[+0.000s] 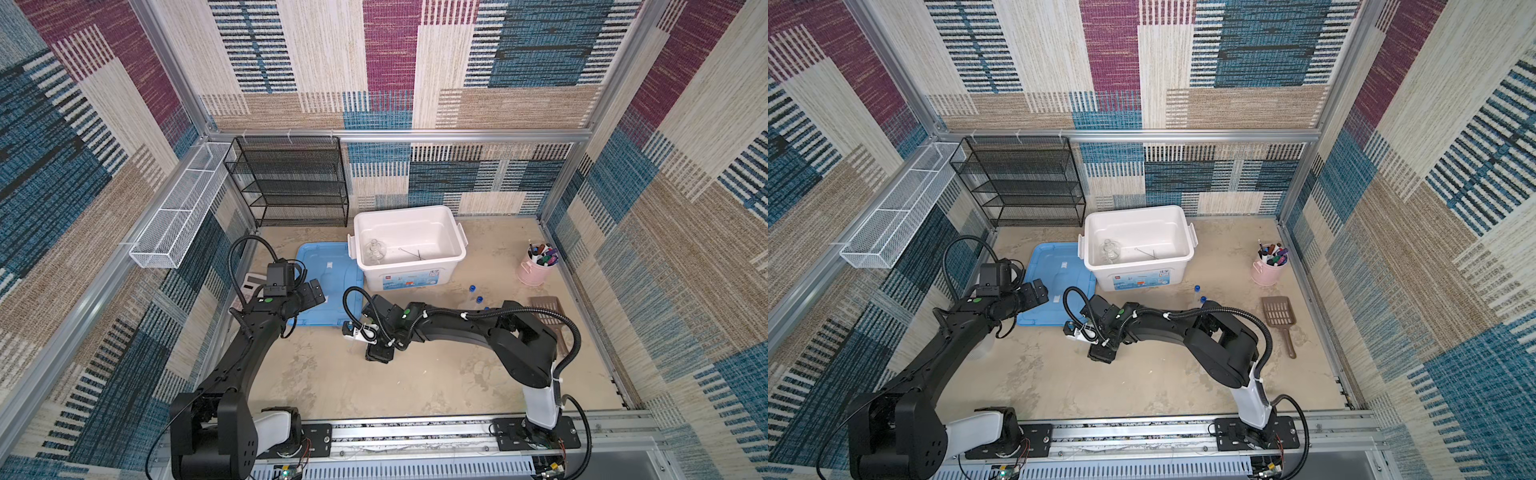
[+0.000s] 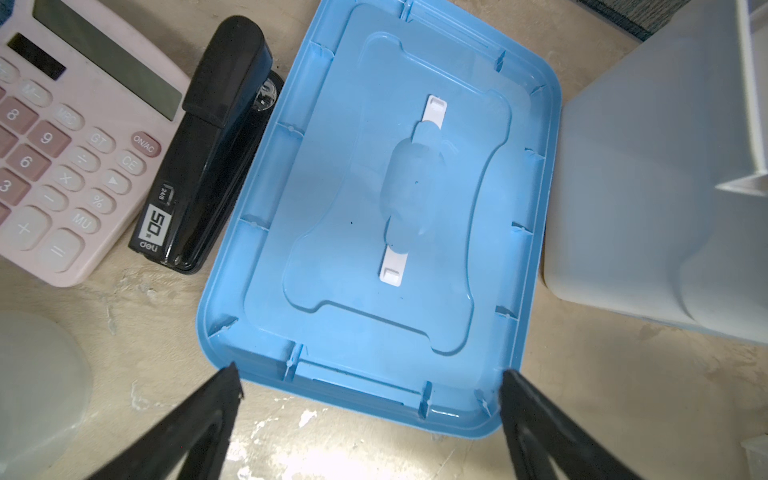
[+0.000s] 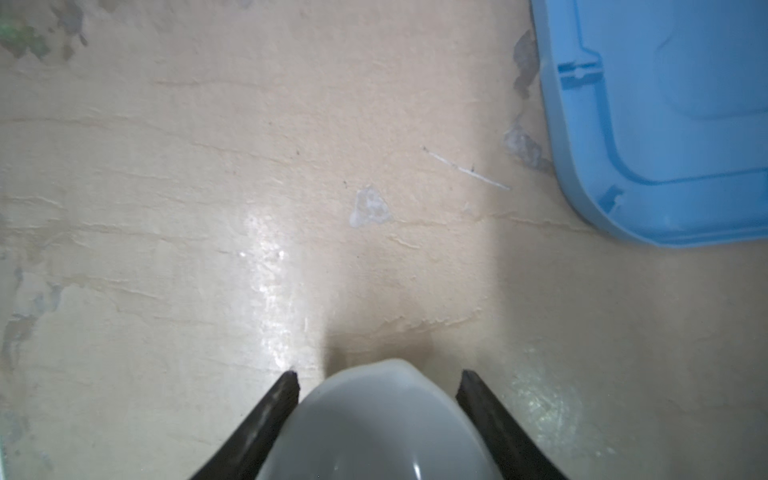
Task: Organize the chemistry lab equipment
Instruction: 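Lift the white dish with the right gripper, then carry the held white dish with the right gripper toward the white bin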
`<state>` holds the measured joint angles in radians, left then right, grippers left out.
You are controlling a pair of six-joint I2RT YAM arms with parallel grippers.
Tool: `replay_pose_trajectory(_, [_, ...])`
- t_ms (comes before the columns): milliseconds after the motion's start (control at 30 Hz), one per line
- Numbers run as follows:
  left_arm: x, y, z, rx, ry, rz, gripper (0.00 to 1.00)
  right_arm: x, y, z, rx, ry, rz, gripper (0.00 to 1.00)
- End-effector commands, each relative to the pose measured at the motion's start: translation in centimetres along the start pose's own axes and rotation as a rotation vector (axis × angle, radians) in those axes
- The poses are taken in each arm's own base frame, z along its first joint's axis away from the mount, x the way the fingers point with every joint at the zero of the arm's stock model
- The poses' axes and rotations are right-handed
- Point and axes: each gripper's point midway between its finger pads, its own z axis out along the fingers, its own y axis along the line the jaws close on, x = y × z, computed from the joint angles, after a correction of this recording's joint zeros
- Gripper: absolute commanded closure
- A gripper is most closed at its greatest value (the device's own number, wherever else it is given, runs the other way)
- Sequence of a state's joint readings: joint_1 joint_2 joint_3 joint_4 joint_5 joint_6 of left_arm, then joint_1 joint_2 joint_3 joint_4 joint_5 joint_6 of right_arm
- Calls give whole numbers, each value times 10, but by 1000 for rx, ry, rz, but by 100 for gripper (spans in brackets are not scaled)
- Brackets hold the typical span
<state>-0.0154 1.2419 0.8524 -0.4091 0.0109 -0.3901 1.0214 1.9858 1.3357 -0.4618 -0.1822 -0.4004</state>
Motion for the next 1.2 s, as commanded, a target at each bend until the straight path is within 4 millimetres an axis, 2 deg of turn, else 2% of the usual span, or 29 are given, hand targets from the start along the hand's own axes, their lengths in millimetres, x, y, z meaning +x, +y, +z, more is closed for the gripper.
replay_pose_trajectory(0, [0,-3,1,16,-3,-5,1,4,-2,6,2,-11,8,36])
replay_pose_trajectory(167, [2,-1,4,13,1,-9,1,14,-2,10,0,-2,24,35])
replay_pose_trajectory(333, [2,-2,4,16,2,-7,1,23,-3,11,4,24,33,28])
replay_pose_trajectory(433, [3,-2,5,15,5,-7,1,26,-2,9,5,32,40,21])
replay_pose_trajectory(600, [2,-2,4,15,4,-7,1,28,-1,7,-2,53,52,18])
replay_pose_trajectory(800, [1,-2,3,14,0,-5,1,32,-7,7,19,102,53,18])
replay_pose_trajectory(1167, [3,1,2,4,-1,0,1,38,-6,8,-2,149,45,26])
